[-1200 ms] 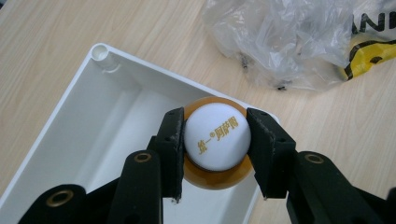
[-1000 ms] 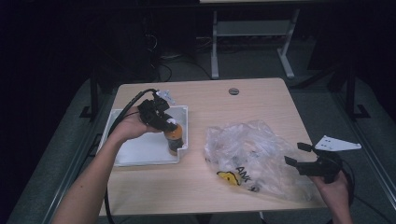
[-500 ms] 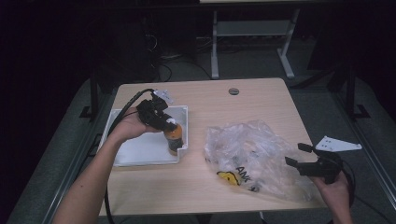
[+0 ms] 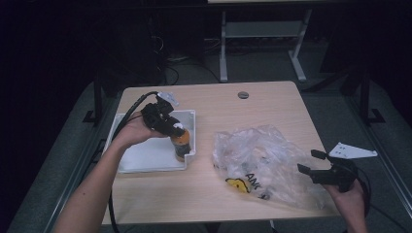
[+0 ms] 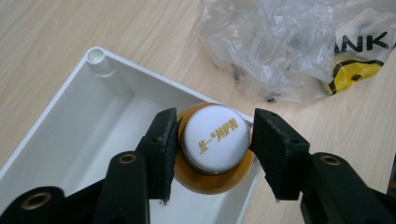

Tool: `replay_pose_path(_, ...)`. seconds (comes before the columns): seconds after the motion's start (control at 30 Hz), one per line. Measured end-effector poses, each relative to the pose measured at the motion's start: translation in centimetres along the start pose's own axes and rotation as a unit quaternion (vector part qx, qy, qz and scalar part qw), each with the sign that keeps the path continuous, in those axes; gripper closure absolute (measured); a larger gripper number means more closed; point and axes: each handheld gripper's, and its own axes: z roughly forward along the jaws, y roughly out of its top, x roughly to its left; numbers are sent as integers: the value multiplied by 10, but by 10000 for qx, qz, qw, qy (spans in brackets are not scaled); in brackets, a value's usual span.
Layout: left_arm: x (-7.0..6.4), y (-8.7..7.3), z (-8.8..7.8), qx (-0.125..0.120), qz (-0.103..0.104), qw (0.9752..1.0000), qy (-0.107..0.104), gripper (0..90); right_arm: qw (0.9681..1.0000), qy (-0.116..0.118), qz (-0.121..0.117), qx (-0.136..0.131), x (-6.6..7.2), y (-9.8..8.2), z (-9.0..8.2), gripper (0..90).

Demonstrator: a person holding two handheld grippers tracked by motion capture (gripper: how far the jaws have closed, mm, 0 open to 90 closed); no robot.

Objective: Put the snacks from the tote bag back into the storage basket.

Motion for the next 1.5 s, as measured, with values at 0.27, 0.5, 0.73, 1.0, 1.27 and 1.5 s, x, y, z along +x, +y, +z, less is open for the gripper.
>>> replay_pose_path(0.27,0,0,-4,-128,-100,9998,-71,426,10000,-11,-16,-1,0,0,-1,206)
replay_pose_path(0.5,2,-1,-7,-225,-146,9996,-99,392,10000,-18,-8,22,0,0,1,205)
replay_pose_path(0.73,0,-2,-10,-308,-264,9991,-105,379,10000,-27,-36,29,1,0,0,205)
replay_pose_path(1.0,2,-12,-11,-367,-332,9988,-66,346,10000,-34,-45,48,2,0,1,204)
replay_pose_path(1.27,2,-20,-17,-424,-325,9986,-7,331,9999,-57,-55,74,3,1,3,202)
replay_pose_path(1.5,0,-29,-24,-501,-323,9982,19,318,9999,-72,-88,96,4,1,3,200)
